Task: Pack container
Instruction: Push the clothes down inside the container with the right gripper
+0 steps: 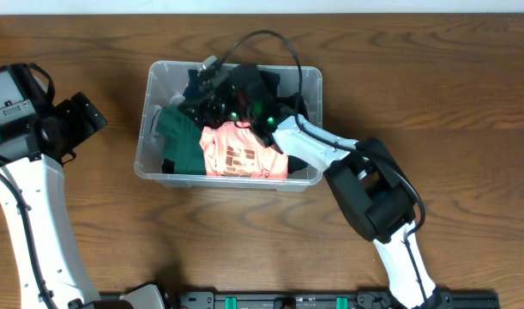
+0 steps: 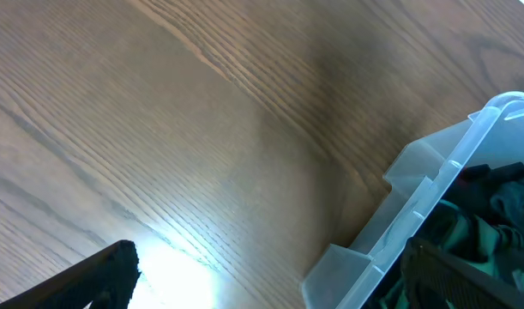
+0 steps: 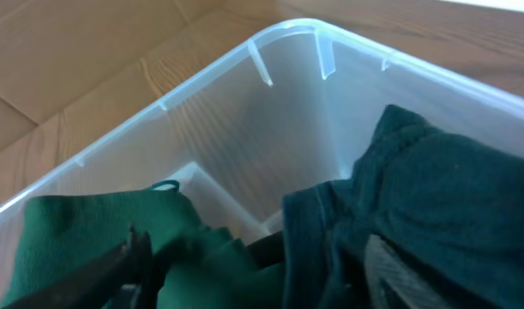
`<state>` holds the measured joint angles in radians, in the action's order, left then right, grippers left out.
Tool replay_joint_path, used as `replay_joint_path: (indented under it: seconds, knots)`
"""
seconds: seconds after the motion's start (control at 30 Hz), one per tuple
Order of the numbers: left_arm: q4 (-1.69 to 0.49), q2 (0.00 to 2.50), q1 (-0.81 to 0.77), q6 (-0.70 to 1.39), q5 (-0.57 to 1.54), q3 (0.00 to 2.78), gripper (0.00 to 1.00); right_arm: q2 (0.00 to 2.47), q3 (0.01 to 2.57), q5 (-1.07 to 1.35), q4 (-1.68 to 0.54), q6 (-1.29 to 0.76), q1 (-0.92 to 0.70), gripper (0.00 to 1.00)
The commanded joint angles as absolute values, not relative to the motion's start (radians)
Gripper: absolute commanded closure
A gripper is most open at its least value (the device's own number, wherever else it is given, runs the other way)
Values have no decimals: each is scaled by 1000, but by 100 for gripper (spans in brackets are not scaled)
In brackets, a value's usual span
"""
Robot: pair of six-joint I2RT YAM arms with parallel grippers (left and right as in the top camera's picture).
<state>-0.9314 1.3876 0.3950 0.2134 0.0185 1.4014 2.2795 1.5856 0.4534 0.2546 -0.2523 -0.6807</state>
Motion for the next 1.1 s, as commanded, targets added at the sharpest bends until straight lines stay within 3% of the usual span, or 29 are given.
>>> replay_joint_path:
  seconds: [0.0,0.23,0.47,0.57,1.07]
  knots:
    - [-931,1391,398,223,7,1406,2,2355,1536,512,190,-276,-633,30]
    - [-931,1391,398,223,7,1406,2,2144,1537,592,141,-298,-583,26]
    - [-931,1391,398,223,7,1406,2,1837,1537,537,-107,-120,-503,12]
    - [-931,1391,398,223,7,1406,2,1728,1537,448,-224,-65,-450,1]
    - [-931,1391,398,223,7,1406,2,1358,1537,174,-711,-61,-210,1]
